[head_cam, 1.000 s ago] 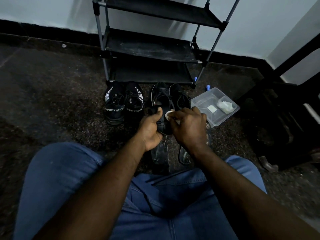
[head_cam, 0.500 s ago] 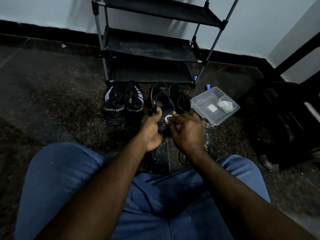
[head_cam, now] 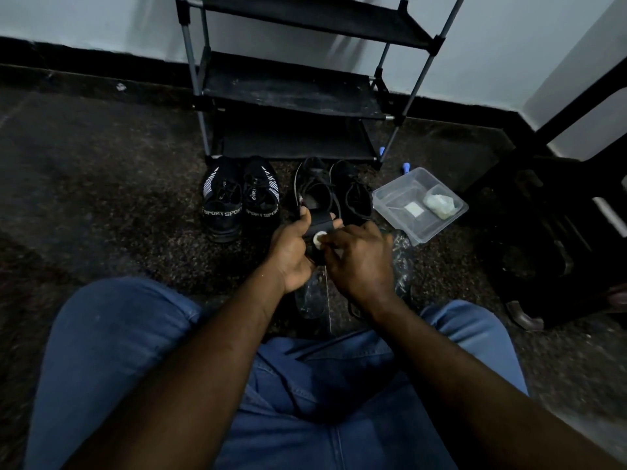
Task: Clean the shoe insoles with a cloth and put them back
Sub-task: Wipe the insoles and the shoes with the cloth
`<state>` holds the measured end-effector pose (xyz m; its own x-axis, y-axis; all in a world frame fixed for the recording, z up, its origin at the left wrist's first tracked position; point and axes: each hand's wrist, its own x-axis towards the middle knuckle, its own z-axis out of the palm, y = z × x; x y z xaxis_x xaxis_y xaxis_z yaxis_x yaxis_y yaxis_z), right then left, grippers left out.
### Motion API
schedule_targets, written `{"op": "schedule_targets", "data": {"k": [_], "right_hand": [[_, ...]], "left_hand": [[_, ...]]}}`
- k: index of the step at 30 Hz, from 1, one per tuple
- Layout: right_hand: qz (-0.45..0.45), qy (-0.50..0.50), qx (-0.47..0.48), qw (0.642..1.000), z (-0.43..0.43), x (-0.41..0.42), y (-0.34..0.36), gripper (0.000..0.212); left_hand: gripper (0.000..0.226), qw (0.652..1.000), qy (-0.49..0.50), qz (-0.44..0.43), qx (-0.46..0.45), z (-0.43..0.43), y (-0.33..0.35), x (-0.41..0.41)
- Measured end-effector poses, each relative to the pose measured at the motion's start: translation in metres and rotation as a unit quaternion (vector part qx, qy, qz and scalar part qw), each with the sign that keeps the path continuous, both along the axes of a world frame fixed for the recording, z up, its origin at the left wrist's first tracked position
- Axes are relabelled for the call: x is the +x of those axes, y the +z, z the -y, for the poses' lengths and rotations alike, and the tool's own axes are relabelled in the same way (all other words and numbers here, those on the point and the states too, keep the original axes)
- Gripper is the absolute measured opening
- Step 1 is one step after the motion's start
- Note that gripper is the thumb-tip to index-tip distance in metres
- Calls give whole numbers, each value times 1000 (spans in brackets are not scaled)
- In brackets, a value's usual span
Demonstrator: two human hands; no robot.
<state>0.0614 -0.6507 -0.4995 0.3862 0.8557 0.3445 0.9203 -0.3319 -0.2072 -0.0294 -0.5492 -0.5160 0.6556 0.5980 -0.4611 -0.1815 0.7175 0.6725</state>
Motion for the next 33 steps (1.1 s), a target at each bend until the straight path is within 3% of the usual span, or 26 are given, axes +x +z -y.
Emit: {"op": "schedule_targets", "data": {"k": [4, 9, 14, 24, 33], "right_hand": [[-4, -36, 3, 999, -9, 11, 10, 17], [-29, 4, 7, 1000, -14, 1, 12, 21], [-14, 52, -3, 999, -4, -12, 4, 21], [38, 17, -10, 999, -3, 15, 10, 19], [-55, 31, 11, 998, 1, -12, -1, 20]], "left_hand": [[51, 1000, 15, -8, 3, 6, 1, 3], [41, 1000, 18, -15, 11, 9, -3, 4], [63, 999, 9, 3, -37, 2, 4, 2], [64, 999, 7, 33, -32, 1, 7, 0], [66, 999, 0, 27, -26, 0, 3, 1]]}}
